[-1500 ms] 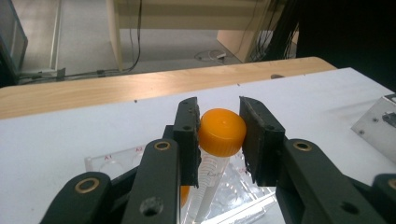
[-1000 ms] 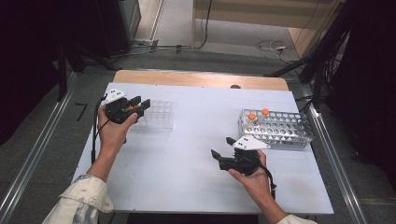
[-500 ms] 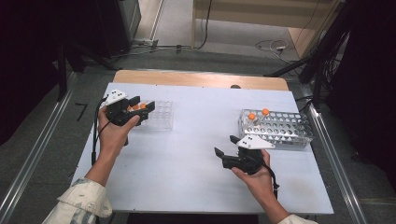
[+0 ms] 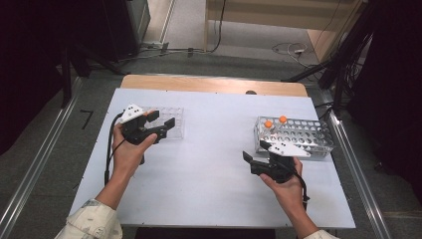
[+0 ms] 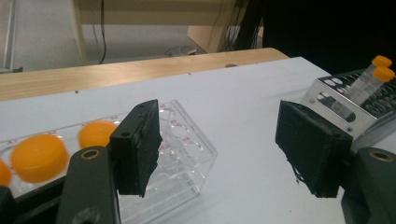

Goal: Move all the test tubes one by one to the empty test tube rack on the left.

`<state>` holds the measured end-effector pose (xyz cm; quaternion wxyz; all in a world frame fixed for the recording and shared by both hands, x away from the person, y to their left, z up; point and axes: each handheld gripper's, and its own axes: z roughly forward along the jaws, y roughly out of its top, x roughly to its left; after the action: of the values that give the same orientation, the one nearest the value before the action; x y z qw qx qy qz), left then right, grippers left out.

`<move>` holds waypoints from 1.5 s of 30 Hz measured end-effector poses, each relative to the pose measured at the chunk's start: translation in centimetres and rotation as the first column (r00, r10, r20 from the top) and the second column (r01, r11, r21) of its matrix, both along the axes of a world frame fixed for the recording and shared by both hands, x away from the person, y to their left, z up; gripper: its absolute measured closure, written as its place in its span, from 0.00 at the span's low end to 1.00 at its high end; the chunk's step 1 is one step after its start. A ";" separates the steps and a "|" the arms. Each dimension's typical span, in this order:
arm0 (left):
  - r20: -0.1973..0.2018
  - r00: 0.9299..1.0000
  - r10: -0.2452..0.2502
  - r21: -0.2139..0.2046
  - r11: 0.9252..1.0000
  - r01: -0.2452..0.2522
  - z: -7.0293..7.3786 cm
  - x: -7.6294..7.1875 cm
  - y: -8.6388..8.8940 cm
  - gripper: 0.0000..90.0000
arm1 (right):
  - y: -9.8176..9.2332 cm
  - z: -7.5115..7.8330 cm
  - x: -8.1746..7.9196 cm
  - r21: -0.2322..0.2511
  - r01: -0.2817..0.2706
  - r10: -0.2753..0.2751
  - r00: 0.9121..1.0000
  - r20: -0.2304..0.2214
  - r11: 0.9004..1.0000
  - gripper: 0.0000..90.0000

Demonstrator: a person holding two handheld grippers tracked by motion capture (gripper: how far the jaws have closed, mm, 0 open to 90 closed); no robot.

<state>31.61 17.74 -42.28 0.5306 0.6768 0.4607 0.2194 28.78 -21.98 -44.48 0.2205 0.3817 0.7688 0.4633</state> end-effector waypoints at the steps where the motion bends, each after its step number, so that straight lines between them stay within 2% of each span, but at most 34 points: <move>1: -0.002 1.000 -0.008 -0.006 1.000 0.008 0.0 -0.1 -0.2 0.35 | -0.2 0.0 0.1 -0.001 0.004 -0.004 1.000 0.005 1.000 0.27; 4: 0.011 1.000 -0.016 0.005 1.000 0.016 -0.2 -0.5 -0.8 0.35 | -0.8 0.2 0.3 -0.001 0.023 -0.023 1.000 0.012 1.000 0.27; 8: 0.011 0.999 -0.036 -0.006 0.999 0.036 -0.5 -1.1 -1.5 0.33 | -1.7 0.3 0.7 0.001 0.056 -0.056 0.998 0.018 0.998 0.27; 14: 0.012 0.998 -0.067 -0.005 0.998 0.067 -0.6 -1.8 -2.2 0.32 | -3.2 0.4 1.5 0.001 0.119 -0.119 0.992 0.032 0.993 0.28; 25: -0.007 0.995 -0.101 0.014 0.995 0.101 -1.5 -2.1 -3.1 0.32 | -5.4 0.4 3.6 0.009 0.240 -0.240 0.969 0.051 0.971 0.33; 31: -0.010 0.994 -0.107 0.013 0.994 0.107 -1.6 -2.1 -3.2 0.32 | -5.8 -0.2 5.3 -0.004 0.303 -0.302 0.952 0.060 0.953 0.40; 34: -0.013 0.994 -0.105 0.008 0.994 0.105 -1.7 -2.0 -3.2 0.32 | -5.7 -0.7 6.0 -0.013 0.317 -0.315 0.947 0.054 0.948 0.45; 40: -0.015 0.994 -0.105 0.006 0.994 0.105 -1.7 -2.1 -3.1 0.32 | -5.4 -0.8 7.0 0.001 0.331 -0.330 0.942 0.057 0.944 0.56; 45: -0.015 0.994 -0.107 0.006 0.994 0.107 -1.7 -2.1 -3.1 0.32 | -5.3 -1.3 7.8 -0.007 0.340 -0.340 0.940 0.042 0.940 0.61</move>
<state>29.53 14.59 -44.00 0.5360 0.7040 0.4267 0.1872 36.57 -27.31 -45.75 0.3151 0.4979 0.6900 0.4205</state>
